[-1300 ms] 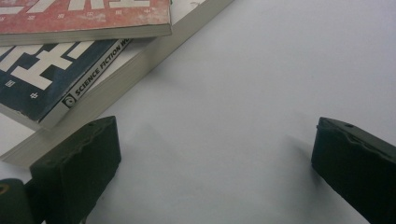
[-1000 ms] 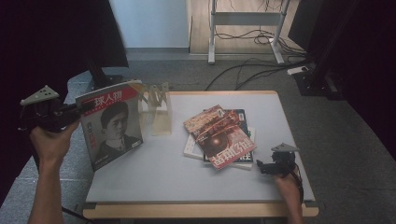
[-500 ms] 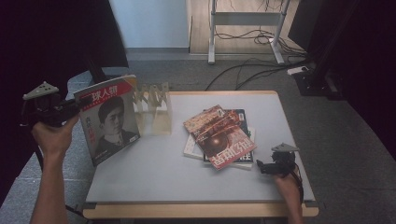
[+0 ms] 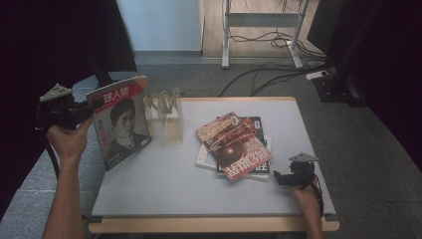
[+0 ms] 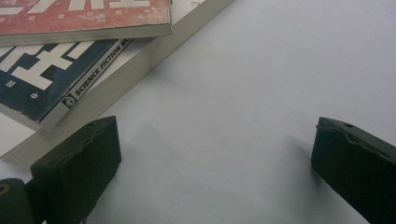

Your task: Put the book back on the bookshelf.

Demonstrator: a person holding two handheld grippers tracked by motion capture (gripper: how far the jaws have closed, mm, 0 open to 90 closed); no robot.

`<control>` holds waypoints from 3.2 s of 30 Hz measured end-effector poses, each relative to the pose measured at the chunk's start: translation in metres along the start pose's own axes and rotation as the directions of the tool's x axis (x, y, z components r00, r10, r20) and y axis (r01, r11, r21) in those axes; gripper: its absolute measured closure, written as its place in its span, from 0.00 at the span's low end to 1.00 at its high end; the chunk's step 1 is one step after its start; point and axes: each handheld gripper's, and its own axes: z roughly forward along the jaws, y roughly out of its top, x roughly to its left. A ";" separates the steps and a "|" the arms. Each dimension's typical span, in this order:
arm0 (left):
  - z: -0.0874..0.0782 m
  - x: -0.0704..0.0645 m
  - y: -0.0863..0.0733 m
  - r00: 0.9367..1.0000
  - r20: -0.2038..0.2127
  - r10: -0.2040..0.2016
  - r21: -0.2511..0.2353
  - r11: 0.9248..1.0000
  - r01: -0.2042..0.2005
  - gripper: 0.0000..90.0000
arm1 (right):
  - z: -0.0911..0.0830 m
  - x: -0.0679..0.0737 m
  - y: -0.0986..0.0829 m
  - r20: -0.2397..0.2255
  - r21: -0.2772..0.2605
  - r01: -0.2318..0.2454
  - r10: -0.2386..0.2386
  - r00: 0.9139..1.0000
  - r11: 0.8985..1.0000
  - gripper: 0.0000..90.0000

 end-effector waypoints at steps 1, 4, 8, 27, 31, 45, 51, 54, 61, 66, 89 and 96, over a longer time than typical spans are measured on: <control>0.001 0.000 0.000 1.000 -0.001 -0.002 -0.004 1.000 0.002 0.97 | 0.000 0.000 0.000 0.000 0.000 0.000 0.000 1.000 1.000 0.01; 0.006 -0.002 0.003 1.000 -0.007 -0.002 -0.013 1.000 0.002 0.97 | 0.000 0.000 0.000 -0.001 0.000 0.000 0.000 1.000 1.000 0.01; 0.014 -0.004 0.005 1.000 -0.022 0.004 -0.021 1.000 -0.004 0.97 | 0.000 0.000 0.000 -0.002 0.001 -0.001 0.001 1.000 1.000 0.01; 0.022 -0.012 -0.018 1.000 0.025 -0.005 -0.061 0.998 0.007 0.96 | 0.000 0.000 0.000 -0.003 0.002 -0.002 0.002 1.000 1.000 0.01; 0.018 -0.014 -0.023 0.999 0.037 0.002 -0.034 0.999 -0.001 0.96 | 0.000 0.000 0.000 0.000 0.000 0.000 0.000 1.000 1.000 0.01; 0.012 -0.020 -0.037 0.998 -0.002 0.063 0.120 0.991 -0.062 0.92 | 0.000 0.000 0.000 -0.002 0.002 -0.001 0.001 1.000 1.000 0.01; 0.009 -0.017 -0.036 0.999 -0.008 0.037 0.095 0.995 -0.036 0.96 | 0.000 -0.001 0.000 -0.003 0.003 -0.003 0.003 1.000 1.000 0.01; 0.007 -0.017 -0.033 1.000 -0.007 0.019 0.065 0.998 -0.019 0.97 | 0.000 -0.001 0.000 -0.003 0.003 -0.003 0.003 1.000 1.000 0.01; 0.014 -0.011 -0.029 0.999 -0.018 -0.040 -0.002 0.999 0.040 0.97 | 0.000 -0.001 0.000 -0.004 0.004 -0.004 0.004 1.000 1.000 0.01; 0.020 -0.013 -0.025 0.998 -0.040 -0.045 -0.035 0.998 0.043 0.97 | 0.000 -0.001 0.000 -0.005 0.003 -0.005 0.005 1.000 1.000 0.01; 0.034 -0.003 -0.046 0.998 -0.049 -0.051 -0.081 0.996 0.047 0.95 | 0.000 -0.001 0.000 -0.006 0.003 -0.005 0.005 1.000 1.000 0.02; 0.030 0.004 -0.049 0.996 -0.046 -0.074 -0.072 0.995 0.071 0.91 | 0.000 -0.001 0.000 -0.006 0.003 -0.006 0.006 1.000 1.000 0.01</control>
